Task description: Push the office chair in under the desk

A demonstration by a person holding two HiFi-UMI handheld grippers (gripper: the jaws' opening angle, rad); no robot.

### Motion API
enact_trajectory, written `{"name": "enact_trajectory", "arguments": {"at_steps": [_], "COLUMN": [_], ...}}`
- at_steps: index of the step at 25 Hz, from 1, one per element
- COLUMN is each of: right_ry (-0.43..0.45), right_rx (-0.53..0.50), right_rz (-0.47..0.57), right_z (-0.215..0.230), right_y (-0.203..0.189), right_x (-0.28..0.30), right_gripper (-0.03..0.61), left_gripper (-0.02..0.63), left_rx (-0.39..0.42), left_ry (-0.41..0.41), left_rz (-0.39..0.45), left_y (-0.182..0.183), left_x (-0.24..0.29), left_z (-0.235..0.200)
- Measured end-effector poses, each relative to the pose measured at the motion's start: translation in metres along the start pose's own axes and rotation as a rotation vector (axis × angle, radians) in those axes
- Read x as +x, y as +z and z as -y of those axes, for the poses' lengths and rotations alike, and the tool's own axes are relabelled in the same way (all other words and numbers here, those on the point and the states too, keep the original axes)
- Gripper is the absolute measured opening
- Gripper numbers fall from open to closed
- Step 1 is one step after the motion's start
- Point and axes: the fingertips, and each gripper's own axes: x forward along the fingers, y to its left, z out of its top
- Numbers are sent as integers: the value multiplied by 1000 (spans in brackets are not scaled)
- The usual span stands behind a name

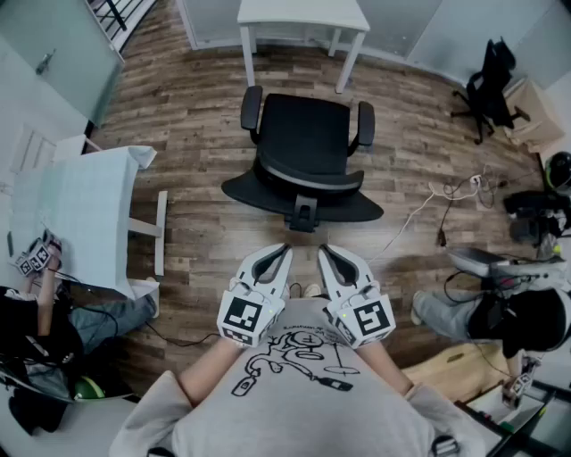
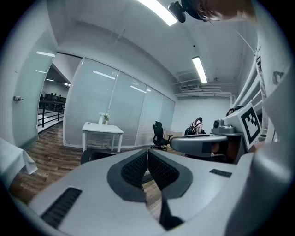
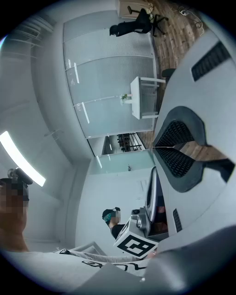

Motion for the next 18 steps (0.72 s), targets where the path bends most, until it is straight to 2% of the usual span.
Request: {"name": "enact_trajectory", "arguments": {"at_steps": [4, 7, 9, 12, 16, 18], "right_ry": [2, -6, -14, -30, -59, -68], "right_rx": [-7, -17, -36, -111, -231, -272], "right_rz": [8, 14, 2, -22, -95, -136], "right_z": [-1, 1, 4, 15, 41, 54], "right_y": [1, 1, -3, -11, -28, -40], "right_x": [3, 5, 7, 8, 12, 16], "right_gripper": [38, 40, 41, 41, 45, 70], "left_gripper": [11, 11, 16, 108, 135, 147], "left_rx": [1, 37, 95, 211, 378, 462], "left_ry": [-5, -13, -18, -20, -6, 7], "left_rz": [1, -12, -29, -72, -156, -205], "left_y": [0, -2, -7, -18, -39, -55], "left_x": [0, 1, 2, 7, 16, 24], "left_z": [-3, -4, -6, -13, -35, -52]}}
